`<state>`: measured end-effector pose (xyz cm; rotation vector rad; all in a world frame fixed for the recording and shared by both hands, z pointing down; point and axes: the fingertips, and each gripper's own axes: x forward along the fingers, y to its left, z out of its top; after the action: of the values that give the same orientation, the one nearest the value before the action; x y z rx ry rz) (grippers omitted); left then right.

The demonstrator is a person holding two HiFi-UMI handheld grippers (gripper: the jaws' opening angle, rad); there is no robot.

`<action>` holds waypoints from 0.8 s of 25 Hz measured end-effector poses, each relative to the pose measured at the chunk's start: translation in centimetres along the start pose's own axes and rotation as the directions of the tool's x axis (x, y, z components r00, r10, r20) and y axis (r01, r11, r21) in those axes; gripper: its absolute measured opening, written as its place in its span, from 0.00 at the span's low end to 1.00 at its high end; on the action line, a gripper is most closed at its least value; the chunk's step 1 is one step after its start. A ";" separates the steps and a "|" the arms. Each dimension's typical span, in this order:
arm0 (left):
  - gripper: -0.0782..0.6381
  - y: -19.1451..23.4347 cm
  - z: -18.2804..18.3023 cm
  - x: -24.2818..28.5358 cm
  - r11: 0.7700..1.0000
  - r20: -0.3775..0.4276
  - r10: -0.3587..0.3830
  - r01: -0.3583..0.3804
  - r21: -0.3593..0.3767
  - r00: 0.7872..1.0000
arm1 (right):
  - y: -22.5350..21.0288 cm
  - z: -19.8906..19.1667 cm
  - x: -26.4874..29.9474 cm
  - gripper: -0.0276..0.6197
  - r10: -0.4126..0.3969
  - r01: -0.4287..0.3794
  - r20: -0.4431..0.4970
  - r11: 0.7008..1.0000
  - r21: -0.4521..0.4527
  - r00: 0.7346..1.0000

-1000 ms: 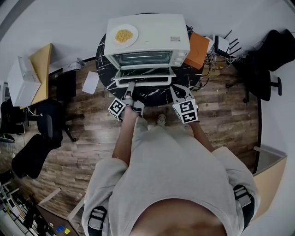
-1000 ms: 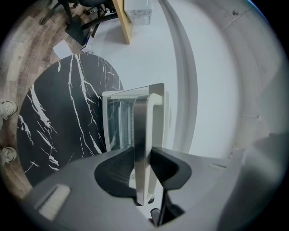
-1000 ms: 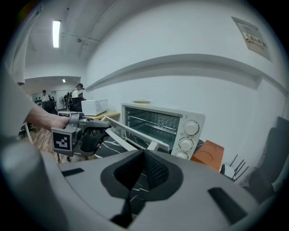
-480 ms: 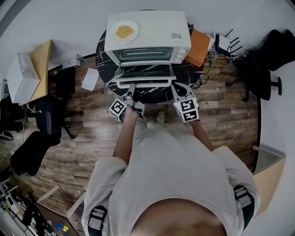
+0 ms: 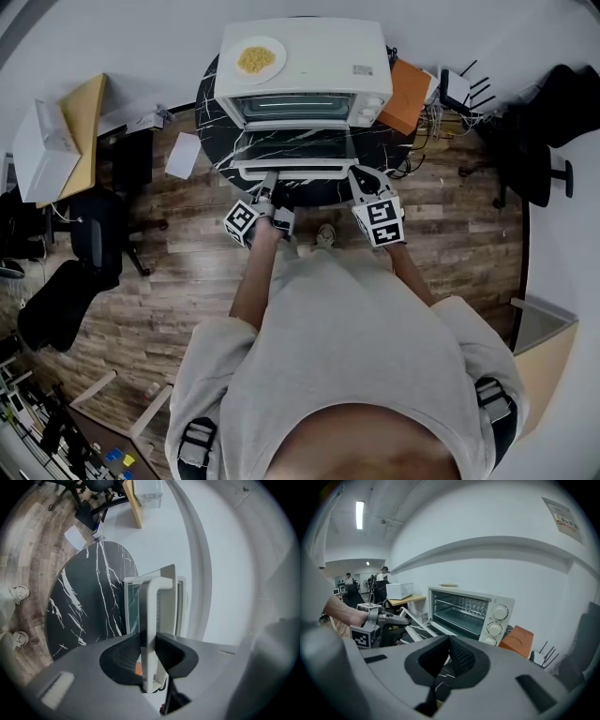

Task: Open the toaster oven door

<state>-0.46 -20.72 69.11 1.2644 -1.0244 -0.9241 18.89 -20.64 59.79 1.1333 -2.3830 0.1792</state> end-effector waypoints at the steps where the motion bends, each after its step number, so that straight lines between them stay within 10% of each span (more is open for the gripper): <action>1: 0.25 0.3 0.0 -0.1 1.000 0.000 0.006 -0.006 -0.001 1.000 | 0.0 0.0 0.0 0.06 0.003 -0.003 -0.001 1.000 -0.001 1.000; 20: 0.23 3.8 -0.5 -1.6 0.996 -0.005 0.078 -0.078 -0.031 0.997 | 0.7 -0.5 0.4 0.06 0.028 -0.028 -0.022 1.000 -0.013 0.999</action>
<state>-0.53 -18.69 72.79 1.1917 -1.0460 -0.8739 18.35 -20.29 60.49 1.0870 -2.3779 0.1837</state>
